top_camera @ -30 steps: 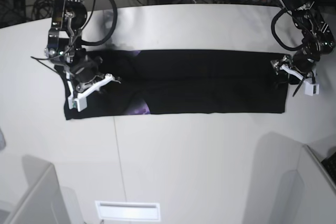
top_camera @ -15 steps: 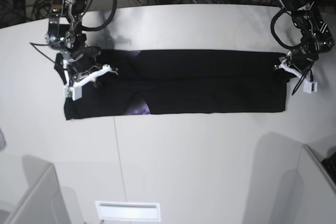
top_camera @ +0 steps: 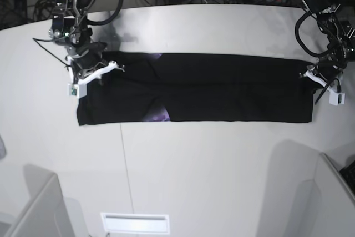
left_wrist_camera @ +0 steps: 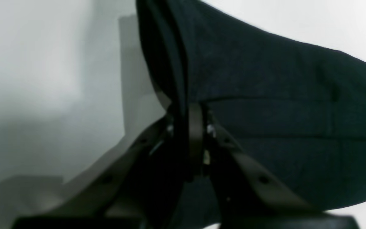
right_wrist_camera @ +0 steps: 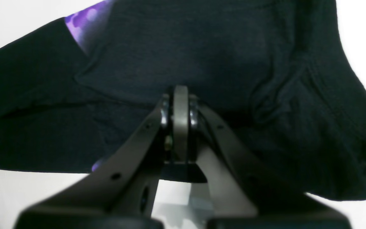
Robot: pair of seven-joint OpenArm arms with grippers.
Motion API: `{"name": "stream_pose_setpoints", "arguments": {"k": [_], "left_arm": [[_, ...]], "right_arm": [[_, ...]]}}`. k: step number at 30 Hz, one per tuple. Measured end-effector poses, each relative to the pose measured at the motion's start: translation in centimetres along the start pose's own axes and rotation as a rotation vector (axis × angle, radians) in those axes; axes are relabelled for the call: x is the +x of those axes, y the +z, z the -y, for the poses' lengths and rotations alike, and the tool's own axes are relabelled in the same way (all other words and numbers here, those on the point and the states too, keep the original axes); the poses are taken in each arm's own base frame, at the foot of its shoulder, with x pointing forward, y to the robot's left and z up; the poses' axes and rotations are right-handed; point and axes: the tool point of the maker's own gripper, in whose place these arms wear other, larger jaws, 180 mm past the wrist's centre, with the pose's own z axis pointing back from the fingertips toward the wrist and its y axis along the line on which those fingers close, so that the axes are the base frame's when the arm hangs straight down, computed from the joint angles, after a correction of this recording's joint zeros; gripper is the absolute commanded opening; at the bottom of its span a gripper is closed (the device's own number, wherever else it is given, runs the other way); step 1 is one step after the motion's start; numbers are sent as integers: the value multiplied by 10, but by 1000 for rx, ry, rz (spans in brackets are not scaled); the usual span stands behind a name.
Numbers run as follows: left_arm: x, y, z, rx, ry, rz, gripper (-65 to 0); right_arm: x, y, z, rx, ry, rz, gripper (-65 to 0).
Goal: Fold the T-shirt properly
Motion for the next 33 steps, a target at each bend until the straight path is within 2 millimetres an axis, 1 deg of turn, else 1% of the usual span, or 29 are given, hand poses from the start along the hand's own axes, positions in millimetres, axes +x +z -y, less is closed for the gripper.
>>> {"name": "stream_pose_setpoints", "arguments": {"k": [5,10,12,13,15,17,18,21,24,27,28,30,33], "left_arm": [[13,11,2,14,-62,25,-650],[9,20,7,24,-108,9,-650],[13,25,12,23,-135,23,-650],[15,26,16,19,-160,23,-650],[15,24,32,-7,-218,5,-650],[10,21,53,-57,-257,-1,-650],[8,19,61,-70,-258,4,-650],[5,18,75,-67,-219,17,-650],[6,16,90,-89,-231,26,-650],[2,8,119,-159,-273,13,-650],[0,5,126,-171,-260,10,-650],[-6,-1,138,-188,-234,-5,-650],[-12,-7,148,-194,-216,-26,-650]], "right_arm": [[-2,0,0,0,-3,-4,-650],[-2,0,0,0,-3,-4,-650],[-3,0,0,0,-3,-5,-650],[-2,0,0,0,-3,-4,-650],[-1,0,0,0,-3,-1,-650],[-1,0,0,0,-4,-1,-650],[-1,0,0,1,-5,-1,-650],[-1,0,0,0,-5,0,-650],[-1,0,-1,1,-6,0,-650],[-1,0,0,0,-6,0,-650],[-1,0,0,-1,-7,0,-650],[2,2,7,-16,-28,13,-650],[6,5,19,-51,-70,34,-650]]}}
